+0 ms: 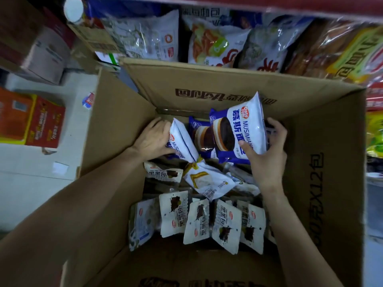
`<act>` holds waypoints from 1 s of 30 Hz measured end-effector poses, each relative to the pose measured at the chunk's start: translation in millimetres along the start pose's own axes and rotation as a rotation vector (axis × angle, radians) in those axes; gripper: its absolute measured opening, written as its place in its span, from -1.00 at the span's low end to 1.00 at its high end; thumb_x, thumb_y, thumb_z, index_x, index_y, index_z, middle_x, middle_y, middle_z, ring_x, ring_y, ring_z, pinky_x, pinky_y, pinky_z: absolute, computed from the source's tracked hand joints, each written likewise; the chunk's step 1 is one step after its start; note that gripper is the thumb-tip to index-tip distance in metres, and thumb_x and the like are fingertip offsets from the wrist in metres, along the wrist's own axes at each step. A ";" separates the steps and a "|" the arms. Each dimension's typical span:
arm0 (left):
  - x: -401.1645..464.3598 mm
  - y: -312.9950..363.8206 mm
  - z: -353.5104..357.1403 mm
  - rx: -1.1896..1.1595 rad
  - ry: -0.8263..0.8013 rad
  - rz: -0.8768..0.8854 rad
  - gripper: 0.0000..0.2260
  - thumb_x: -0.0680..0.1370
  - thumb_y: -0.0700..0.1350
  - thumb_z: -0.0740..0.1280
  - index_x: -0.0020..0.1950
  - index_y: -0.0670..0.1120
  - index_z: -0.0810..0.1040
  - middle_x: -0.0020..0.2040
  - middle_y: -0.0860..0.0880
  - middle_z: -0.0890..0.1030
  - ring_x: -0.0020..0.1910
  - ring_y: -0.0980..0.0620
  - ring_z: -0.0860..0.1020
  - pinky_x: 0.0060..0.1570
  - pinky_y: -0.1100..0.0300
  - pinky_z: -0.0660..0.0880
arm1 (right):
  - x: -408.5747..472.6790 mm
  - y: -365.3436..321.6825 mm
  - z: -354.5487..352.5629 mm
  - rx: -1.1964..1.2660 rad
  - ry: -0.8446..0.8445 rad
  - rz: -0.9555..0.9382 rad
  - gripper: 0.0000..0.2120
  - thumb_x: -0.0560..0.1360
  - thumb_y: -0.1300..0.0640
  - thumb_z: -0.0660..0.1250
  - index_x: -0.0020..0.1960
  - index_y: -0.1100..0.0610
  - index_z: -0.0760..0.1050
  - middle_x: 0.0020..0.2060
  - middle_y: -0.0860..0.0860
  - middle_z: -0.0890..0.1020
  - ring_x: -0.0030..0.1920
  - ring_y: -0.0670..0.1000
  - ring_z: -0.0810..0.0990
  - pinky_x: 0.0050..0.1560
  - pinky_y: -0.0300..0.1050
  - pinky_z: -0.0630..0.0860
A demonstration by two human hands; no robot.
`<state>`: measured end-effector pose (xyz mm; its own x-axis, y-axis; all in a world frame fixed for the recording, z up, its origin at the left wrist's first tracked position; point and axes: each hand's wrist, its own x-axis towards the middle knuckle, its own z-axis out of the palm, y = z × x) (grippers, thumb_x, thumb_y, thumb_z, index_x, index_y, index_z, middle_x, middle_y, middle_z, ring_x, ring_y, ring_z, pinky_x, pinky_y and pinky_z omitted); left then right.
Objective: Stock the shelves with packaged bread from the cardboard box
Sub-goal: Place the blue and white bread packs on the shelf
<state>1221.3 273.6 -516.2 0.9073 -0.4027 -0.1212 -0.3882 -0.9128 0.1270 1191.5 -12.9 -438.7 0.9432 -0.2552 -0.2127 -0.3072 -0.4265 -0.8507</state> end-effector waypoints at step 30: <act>-114.6 -13.0 -379.7 -1.187 0.789 -0.451 -0.66 0.61 -0.23 0.23 0.30 -0.15 0.14 0.13 0.09 0.50 0.08 0.27 0.55 0.09 0.25 0.51 | -35.8 -348.7 -31.9 -0.061 0.038 -0.776 -0.63 0.48 0.10 0.40 0.25 0.12 0.47 0.13 0.06 0.55 0.11 -0.10 0.45 0.10 -0.41 0.28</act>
<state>1183.9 357.5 -130.1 0.9138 0.3840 0.1326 -0.0556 -0.2051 0.9772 1260.8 117.3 -119.1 0.8865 0.1067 0.4503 0.4316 -0.5417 -0.7213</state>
